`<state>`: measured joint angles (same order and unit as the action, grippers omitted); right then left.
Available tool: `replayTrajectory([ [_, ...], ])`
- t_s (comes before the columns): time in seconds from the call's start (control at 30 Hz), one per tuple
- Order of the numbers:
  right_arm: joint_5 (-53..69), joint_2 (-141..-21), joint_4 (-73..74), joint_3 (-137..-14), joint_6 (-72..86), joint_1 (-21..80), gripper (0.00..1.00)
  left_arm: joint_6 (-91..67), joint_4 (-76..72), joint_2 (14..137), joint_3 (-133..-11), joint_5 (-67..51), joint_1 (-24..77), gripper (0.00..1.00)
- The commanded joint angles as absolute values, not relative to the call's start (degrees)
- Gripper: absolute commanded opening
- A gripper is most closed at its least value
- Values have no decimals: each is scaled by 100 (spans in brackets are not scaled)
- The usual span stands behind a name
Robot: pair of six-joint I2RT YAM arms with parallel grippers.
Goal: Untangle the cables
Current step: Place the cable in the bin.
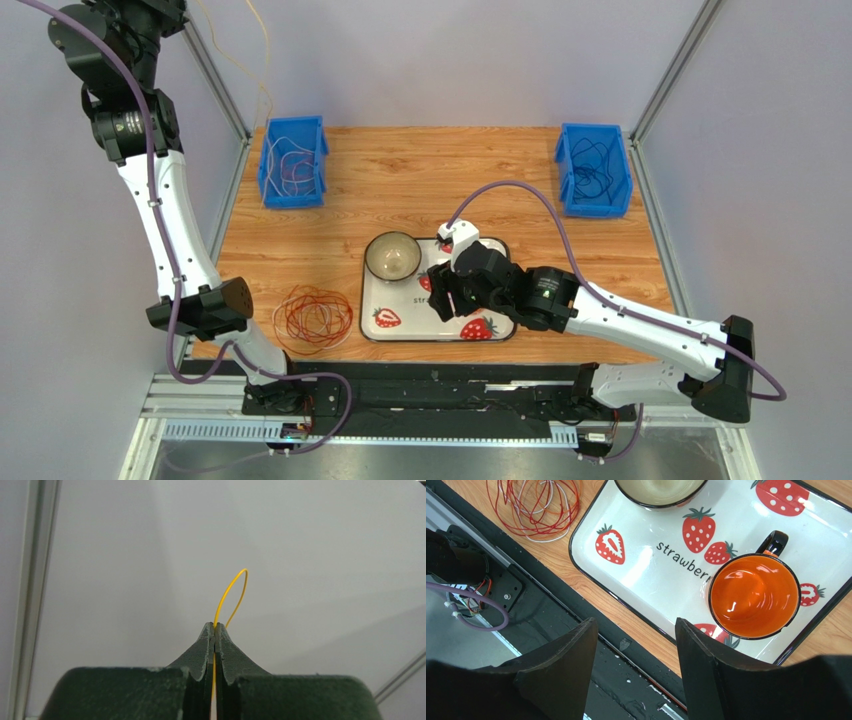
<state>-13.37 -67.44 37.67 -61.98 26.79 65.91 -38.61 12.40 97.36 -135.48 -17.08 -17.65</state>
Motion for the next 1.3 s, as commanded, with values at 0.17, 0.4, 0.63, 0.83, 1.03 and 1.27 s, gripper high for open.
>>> replayTrajectory([
  [0.17, -1292, -6618, 3647, -6135, 2839, 6565, 61, -4087, 97, 9729, -13202, -2329, -1863, 0],
  [0.4, -1266, -6732, 3665, -6126, 2821, 6565, 61, -4219, -729, 10115, -12842, -2663, -1863, 0],
  [0.63, -1248, -6890, 3665, -6179, 2812, 6565, 61, -3974, -1081, 10284, -12148, -2787, -1863, 0],
  [0.83, -1213, -6961, 3674, -6196, 2813, 6565, 60, -3604, -1116, 10099, -11330, -2558, -1881, 0],
  [1.03, -1187, -6979, 3665, -6188, 2839, 6565, 59, -3288, -905, 10063, -11075, -2198, -1872, 0],
  [1.27, -1151, -7014, 3630, -6170, 2856, 6565, 59, -3076, -800, 10248, -10908, -2206, -1872, 0],
])
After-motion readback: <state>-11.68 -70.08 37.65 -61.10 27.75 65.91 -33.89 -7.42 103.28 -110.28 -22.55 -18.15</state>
